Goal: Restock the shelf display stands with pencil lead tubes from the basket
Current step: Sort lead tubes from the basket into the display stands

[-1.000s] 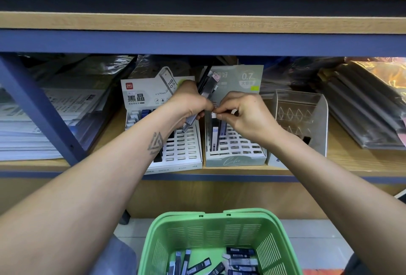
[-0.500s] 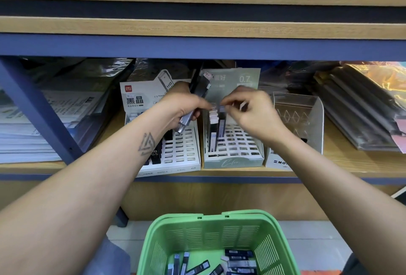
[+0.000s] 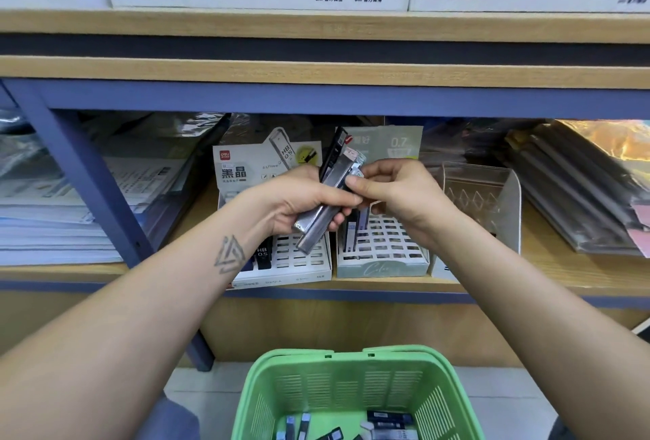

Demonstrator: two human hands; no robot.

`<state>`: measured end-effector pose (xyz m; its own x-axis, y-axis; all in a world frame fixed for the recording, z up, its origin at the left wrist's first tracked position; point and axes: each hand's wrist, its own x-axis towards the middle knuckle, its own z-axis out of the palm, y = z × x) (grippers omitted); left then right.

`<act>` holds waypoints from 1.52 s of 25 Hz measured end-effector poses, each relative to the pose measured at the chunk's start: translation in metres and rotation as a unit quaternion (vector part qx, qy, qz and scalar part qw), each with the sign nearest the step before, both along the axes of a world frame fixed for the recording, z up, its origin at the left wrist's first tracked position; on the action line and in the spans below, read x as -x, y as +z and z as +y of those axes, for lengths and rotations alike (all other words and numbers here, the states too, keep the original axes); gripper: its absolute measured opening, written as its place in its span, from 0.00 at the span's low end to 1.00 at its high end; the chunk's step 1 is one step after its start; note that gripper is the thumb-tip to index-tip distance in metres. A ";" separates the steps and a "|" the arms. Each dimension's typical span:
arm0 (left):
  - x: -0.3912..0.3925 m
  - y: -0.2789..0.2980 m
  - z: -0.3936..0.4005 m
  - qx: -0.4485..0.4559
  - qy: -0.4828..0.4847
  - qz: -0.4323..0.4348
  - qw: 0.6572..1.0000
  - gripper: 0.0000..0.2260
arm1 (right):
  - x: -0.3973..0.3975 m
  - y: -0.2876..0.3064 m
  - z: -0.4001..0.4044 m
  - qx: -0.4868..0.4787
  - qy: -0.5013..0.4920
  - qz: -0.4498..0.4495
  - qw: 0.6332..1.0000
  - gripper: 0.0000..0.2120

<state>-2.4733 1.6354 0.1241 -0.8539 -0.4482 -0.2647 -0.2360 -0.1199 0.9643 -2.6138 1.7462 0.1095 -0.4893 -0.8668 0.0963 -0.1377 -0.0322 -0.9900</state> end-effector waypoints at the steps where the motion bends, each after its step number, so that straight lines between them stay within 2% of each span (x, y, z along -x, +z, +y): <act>1: 0.000 0.000 0.002 0.000 0.000 0.001 1.000 0.07 | -0.001 0.001 0.000 -0.007 0.001 -0.025 1.000 0.09; 3: -0.002 0.002 0.003 -0.022 -0.007 0.010 1.000 0.07 | 0.001 0.004 0.001 -0.008 0.016 -0.088 0.996 0.08; 5: -0.005 0.004 0.002 -0.077 -0.025 0.022 0.996 0.12 | 0.006 0.008 0.004 0.004 0.033 -0.149 0.988 0.05; 7: -0.008 0.004 -0.001 -0.136 -0.031 0.025 0.990 0.17 | 0.014 0.009 0.007 0.022 0.038 -0.188 0.981 0.04; 9: -0.009 0.004 -0.005 -0.167 -0.029 0.029 0.985 0.16 | 0.020 0.009 0.009 0.049 0.042 -0.216 0.974 0.05; 12: -0.008 0.006 -0.004 -0.157 -0.024 0.027 0.987 0.09 | 0.024 0.008 0.010 0.066 0.062 -0.239 0.967 0.10; 16: 0.000 0.008 0.002 -0.083 0.017 0.018 0.996 0.02 | 0.029 0.010 0.011 0.068 0.054 -0.229 0.970 0.13; 18: 0.004 0.008 0.004 -0.041 0.041 0.037 0.998 0.07 | 0.029 0.011 0.009 0.070 0.025 -0.200 0.977 0.12; 21: 0.009 0.008 0.005 -0.034 0.046 0.034 0.998 0.15 | 0.034 0.016 0.010 0.067 -0.022 -0.134 0.988 0.11; 24: 0.012 0.008 -0.002 0.012 0.072 -0.017 0.997 0.04 | 0.054 0.023 0.015 0.062 -0.072 -0.046 0.994 0.09; 27: 0.018 0.004 -0.011 0.169 0.172 -0.057 0.969 0.05 | 0.071 0.017 0.013 0.027 -0.130 0.135 0.982 0.09; 29: 0.026 0.001 -0.012 0.229 0.195 -0.069 0.951 0.10 | 0.073 0.007 0.005 0.009 -0.156 0.266 0.951 0.09; 30: 0.031 0.001 -0.011 0.247 0.193 -0.077 0.947 0.12 | 0.072 0.003 0.001 0.011 -0.158 0.294 0.943 0.08; 34: 0.046 -0.001 -0.010 0.329 0.179 -0.115 0.920 0.11 | 0.077 -0.008 -0.010 0.023 -0.142 0.315 0.938 0.09; 38: 0.053 -0.005 -0.012 0.346 0.179 -0.114 0.914 0.11 | 0.077 -0.014 -0.013 0.010 -0.117 0.310 0.944 0.10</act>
<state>-2.5267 1.6236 0.1191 -0.5784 -0.8150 0.0351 -0.5051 0.3916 0.7691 -2.6910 1.7336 0.0955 -0.5113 -0.7371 0.4418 -0.6955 0.0531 -0.7165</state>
